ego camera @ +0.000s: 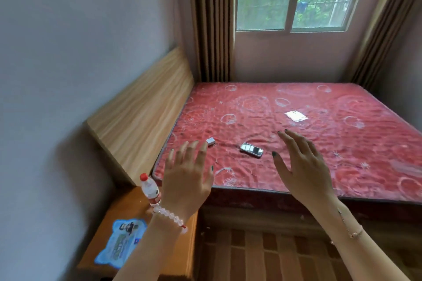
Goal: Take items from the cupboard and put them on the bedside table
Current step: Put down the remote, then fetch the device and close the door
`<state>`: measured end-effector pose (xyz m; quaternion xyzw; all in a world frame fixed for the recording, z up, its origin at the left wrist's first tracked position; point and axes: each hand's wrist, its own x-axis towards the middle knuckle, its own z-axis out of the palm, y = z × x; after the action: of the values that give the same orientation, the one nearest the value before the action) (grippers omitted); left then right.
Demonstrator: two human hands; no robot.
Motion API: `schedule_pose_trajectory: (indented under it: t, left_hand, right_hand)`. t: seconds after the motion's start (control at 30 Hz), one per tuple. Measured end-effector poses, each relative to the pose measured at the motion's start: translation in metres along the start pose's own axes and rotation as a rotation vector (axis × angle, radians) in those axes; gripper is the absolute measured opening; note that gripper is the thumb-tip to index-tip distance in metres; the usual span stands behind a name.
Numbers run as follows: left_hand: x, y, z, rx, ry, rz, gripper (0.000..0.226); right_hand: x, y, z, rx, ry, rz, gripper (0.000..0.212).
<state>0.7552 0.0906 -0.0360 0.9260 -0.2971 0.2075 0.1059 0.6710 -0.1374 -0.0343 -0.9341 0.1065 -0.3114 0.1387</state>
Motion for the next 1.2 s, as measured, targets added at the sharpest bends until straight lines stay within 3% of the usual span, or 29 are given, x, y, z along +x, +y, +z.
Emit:
schedule_pose_trajectory:
  t: [0.23, 0.33, 0.67, 1.03, 1.2]
  left_hand:
    - [0.011, 0.057, -0.008, -0.145, 0.039, 0.220, 0.050]
    - [0.009, 0.083, -0.013, -0.201, 0.038, 0.293, 0.052]
    - [-0.026, 0.202, -0.041, -0.325, 0.056, 0.555, 0.053]
    - [-0.161, 0.387, -0.108, -0.543, 0.067, 0.987, 0.051]
    - [-0.248, 0.444, -0.133, -0.656, 0.021, 1.170, 0.046]
  right_hand:
    - [-0.038, 0.010, -0.062, -0.161, 0.112, 0.170, 0.045]
    - [-0.061, 0.018, -0.089, -0.225, 0.118, 0.231, 0.054]
    - [-0.168, 0.042, -0.210, -0.511, 0.168, 0.396, 0.048]
    - [-0.373, 0.031, -0.361, -0.683, 0.304, 0.705, 0.055]
    - [-0.474, 0.010, -0.409, -0.761, 0.317, 0.876, 0.047]
